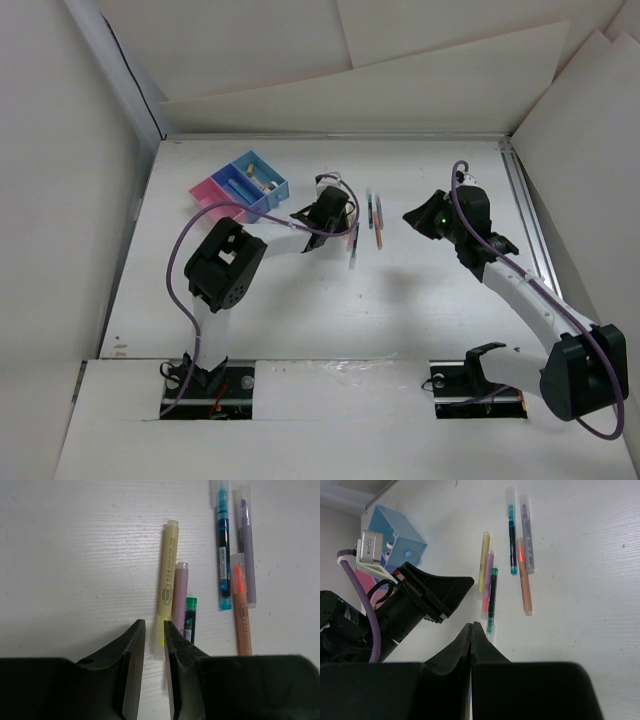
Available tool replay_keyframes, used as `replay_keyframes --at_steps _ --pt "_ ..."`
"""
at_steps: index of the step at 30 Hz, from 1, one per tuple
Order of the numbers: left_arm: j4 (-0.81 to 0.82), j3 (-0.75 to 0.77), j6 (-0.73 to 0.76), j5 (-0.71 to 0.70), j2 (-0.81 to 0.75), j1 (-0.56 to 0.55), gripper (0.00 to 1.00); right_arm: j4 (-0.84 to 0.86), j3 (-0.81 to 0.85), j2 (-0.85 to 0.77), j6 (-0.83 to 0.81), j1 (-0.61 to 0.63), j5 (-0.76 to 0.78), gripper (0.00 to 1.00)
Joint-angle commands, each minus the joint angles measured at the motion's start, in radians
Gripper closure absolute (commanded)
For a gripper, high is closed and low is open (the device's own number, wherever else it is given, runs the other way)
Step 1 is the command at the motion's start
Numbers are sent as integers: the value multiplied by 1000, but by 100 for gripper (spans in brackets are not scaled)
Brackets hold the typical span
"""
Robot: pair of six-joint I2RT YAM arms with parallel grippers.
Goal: Sort the stationery into containers
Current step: Pick up the pen from the center of the board.
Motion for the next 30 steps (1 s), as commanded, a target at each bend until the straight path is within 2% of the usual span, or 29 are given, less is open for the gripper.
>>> replay_keyframes --at_steps 1,5,13,22,25,27,28,30 --pt "38 8 3 46 -43 -4 81 48 -8 7 -15 14 -5 100" --pt "-10 66 25 46 16 -13 81 48 -8 7 -15 14 -5 100" --pt "-23 85 35 37 50 -13 81 48 1 7 -15 14 -5 100" --pt "-126 163 66 -69 114 -34 80 48 1 7 -15 14 -5 100" --pt "-158 183 66 -96 134 -45 79 48 1 7 -15 14 -5 92" --pt "-158 174 66 -106 135 -45 82 48 1 7 -15 14 -5 87" --pt "-158 163 57 -118 125 -45 97 48 1 7 -15 14 -5 85" --pt "-158 154 48 -133 102 -45 100 48 1 7 -15 14 -5 84"
